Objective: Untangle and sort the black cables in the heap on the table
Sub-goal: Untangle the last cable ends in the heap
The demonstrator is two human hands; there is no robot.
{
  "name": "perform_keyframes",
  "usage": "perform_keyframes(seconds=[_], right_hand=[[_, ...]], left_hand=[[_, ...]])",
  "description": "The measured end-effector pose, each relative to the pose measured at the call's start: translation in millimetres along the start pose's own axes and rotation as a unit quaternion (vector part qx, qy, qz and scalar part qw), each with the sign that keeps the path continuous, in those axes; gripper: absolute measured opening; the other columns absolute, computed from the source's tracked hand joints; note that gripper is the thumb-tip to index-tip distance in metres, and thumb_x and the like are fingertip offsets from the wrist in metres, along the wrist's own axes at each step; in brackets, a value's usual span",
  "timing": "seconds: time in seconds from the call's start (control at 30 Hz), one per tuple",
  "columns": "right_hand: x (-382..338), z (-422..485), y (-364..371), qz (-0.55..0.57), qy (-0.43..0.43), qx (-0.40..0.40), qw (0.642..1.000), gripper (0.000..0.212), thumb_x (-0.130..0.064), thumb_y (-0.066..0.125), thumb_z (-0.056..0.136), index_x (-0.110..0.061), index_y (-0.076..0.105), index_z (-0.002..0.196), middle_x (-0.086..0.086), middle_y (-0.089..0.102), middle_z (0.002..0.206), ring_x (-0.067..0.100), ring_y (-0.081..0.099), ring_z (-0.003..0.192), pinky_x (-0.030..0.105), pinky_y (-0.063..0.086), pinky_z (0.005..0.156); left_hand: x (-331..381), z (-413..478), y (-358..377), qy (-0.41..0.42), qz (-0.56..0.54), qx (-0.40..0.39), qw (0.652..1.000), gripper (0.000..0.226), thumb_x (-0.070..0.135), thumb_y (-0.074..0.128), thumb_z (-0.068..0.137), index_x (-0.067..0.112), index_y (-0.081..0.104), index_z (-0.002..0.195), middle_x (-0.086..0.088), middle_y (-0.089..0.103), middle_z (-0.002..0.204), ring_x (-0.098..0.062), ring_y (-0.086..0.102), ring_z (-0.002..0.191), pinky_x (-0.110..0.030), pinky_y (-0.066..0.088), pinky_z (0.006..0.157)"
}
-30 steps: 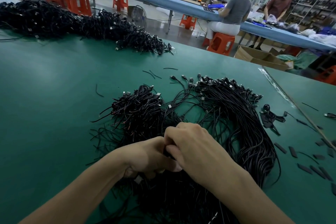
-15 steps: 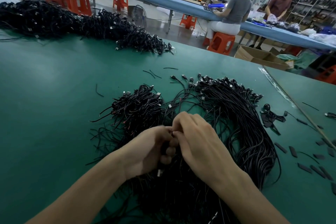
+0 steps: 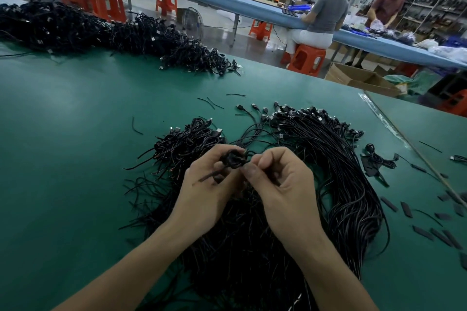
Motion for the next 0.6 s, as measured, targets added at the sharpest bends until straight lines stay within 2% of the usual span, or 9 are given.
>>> perform_keyframes(seconds=[0.1, 0.2, 0.27, 0.33, 0.4, 0.5, 0.53, 0.6], right_hand=[[7.4, 1.3, 0.0, 0.035, 0.047, -0.012, 0.998, 0.037, 0.006, 0.065, 0.089, -0.025, 0.056, 0.071, -0.003, 0.065, 0.076, 0.009, 0.061, 0.074, 0.022, 0.054, 0.072], [17.1, 0.0, 0.2, 0.060, 0.098, -0.014, 0.993, 0.043, 0.007, 0.063, 0.090, -0.027, 0.055, 0.064, -0.001, 0.061, 0.072, 0.007, 0.057, 0.069, 0.017, 0.050, 0.067], [20.9, 0.1, -2.9, 0.083, 0.118, -0.007, 0.990, 0.042, 0.006, 0.066, 0.088, -0.026, 0.055, 0.064, -0.003, 0.061, 0.070, 0.006, 0.057, 0.069, 0.016, 0.051, 0.069], [19.7, 1.6, -5.8, 0.098, 0.119, -0.013, 0.988, 0.033, 0.003, 0.070, 0.084, -0.020, 0.053, 0.068, -0.002, 0.064, 0.071, 0.006, 0.060, 0.071, 0.015, 0.051, 0.068], [18.5, 4.0, -9.1, 0.079, 0.107, -0.010, 0.991, 0.030, -0.001, 0.075, 0.081, -0.017, 0.052, 0.070, 0.001, 0.066, 0.072, 0.007, 0.062, 0.071, 0.016, 0.051, 0.067], [12.8, 9.9, -17.6, -0.060, 0.050, 0.035, 0.996, 0.032, 0.001, 0.073, 0.084, -0.020, 0.052, 0.071, -0.003, 0.067, 0.072, 0.012, 0.064, 0.071, 0.029, 0.056, 0.073], [9.0, 11.2, -18.8, -0.105, 0.026, 0.047, 0.993, 0.034, -0.001, 0.073, 0.085, -0.024, 0.053, 0.070, -0.004, 0.067, 0.074, 0.013, 0.065, 0.073, 0.032, 0.056, 0.075], [1.6, 10.8, -16.1, -0.143, -0.017, 0.049, 0.988, 0.035, -0.005, 0.073, 0.085, -0.029, 0.053, 0.070, -0.008, 0.068, 0.077, 0.010, 0.064, 0.074, 0.030, 0.055, 0.073]], left_hand=[[-0.7, 1.8, 0.2, -0.037, -0.103, -0.014, 0.994, 0.033, -0.001, 0.043, 0.102, 0.014, 0.069, 0.115, -0.015, 0.074, 0.099, -0.030, 0.070, 0.096, -0.033, 0.060, 0.081], [3.8, 3.6, -0.2, -0.087, -0.246, -0.033, 0.965, 0.034, 0.016, 0.035, 0.097, 0.012, 0.062, 0.118, -0.018, 0.074, 0.105, -0.026, 0.070, 0.101, -0.027, 0.056, 0.079], [6.6, 3.0, -1.1, -0.064, -0.247, -0.038, 0.966, 0.033, 0.030, 0.037, 0.096, 0.018, 0.066, 0.107, -0.017, 0.075, 0.101, -0.025, 0.070, 0.099, -0.025, 0.054, 0.081], [8.2, 1.3, -3.2, -0.023, -0.181, -0.036, 0.983, 0.032, 0.037, 0.043, 0.097, 0.022, 0.072, 0.092, -0.015, 0.074, 0.096, -0.028, 0.070, 0.097, -0.033, 0.055, 0.086], [9.5, -2.0, -4.8, 0.036, -0.078, -0.048, 0.995, 0.025, 0.035, 0.055, 0.096, 0.020, 0.072, 0.089, -0.013, 0.073, 0.092, -0.031, 0.067, 0.087, -0.040, 0.056, 0.082], [6.0, -3.8, -5.1, 0.068, 0.064, -0.054, 0.994, 0.009, 0.035, 0.075, 0.082, 0.031, 0.070, 0.090, 0.008, 0.070, 0.096, -0.006, 0.057, 0.074, -0.018, 0.046, 0.067], [1.9, -4.2, -6.7, 0.064, 0.108, -0.031, 0.992, 0.018, 0.033, 0.081, 0.078, 0.034, 0.067, 0.090, 0.016, 0.064, 0.092, -0.002, 0.051, 0.071, -0.014, 0.042, 0.064], [-4.3, -4.9, -9.3, 0.041, 0.148, 0.017, 0.988, 0.027, 0.029, 0.085, 0.075, 0.030, 0.060, 0.087, 0.017, 0.054, 0.075, -0.003, 0.043, 0.060, -0.013, 0.037, 0.055]])
Point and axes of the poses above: each hand's wrist, its own z-axis towards the middle knuckle, its own y-axis out of the palm, x = y × z, the point moved 4 cm from there along z, towards the middle knuckle
